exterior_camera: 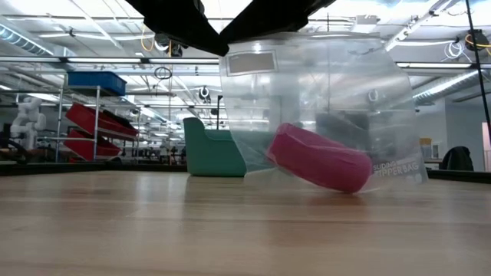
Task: Roll bandage
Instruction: Close the transparent zip bag
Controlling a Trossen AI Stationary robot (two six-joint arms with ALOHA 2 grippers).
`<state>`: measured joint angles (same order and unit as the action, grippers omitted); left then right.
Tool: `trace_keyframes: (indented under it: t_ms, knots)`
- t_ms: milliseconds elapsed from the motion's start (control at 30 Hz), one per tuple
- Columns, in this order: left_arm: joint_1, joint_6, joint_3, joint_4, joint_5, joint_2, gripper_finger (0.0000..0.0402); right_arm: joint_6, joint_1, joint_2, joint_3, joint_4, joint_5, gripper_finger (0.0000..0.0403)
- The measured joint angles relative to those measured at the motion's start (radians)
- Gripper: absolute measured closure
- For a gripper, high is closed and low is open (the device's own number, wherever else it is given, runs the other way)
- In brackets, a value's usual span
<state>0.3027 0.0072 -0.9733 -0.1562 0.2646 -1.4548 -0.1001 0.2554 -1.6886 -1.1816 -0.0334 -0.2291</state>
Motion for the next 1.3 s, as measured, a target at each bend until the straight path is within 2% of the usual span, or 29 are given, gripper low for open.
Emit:
trace_keyframes:
  t_ms: [167,400,833,1100,1300]
  knots:
    - [0.001,-0.001,0.0,-0.004,0.019,0.0,0.0401,0.007,0.0,0.001,-0.002,-0.017,-0.007,0.0395]
    - [0.009,-0.001,0.0,-0.011,0.034,0.017,0.0401,0.036,0.015,0.014,-0.005,-0.067,-0.029,0.038]
    - [0.075,0.007,-0.004,-0.016,0.097,0.085,0.0401,0.082,0.044,0.124,-0.002,-0.189,-0.035,0.0395]
    - [0.103,0.0,-0.003,-0.071,0.167,0.118,0.0401,0.129,0.049,0.127,-0.002,-0.274,-0.042,0.0393]
    - [0.106,-0.001,-0.003,-0.074,0.182,0.117,0.0401,0.163,0.051,0.128,-0.002,-0.335,-0.042,0.0393]
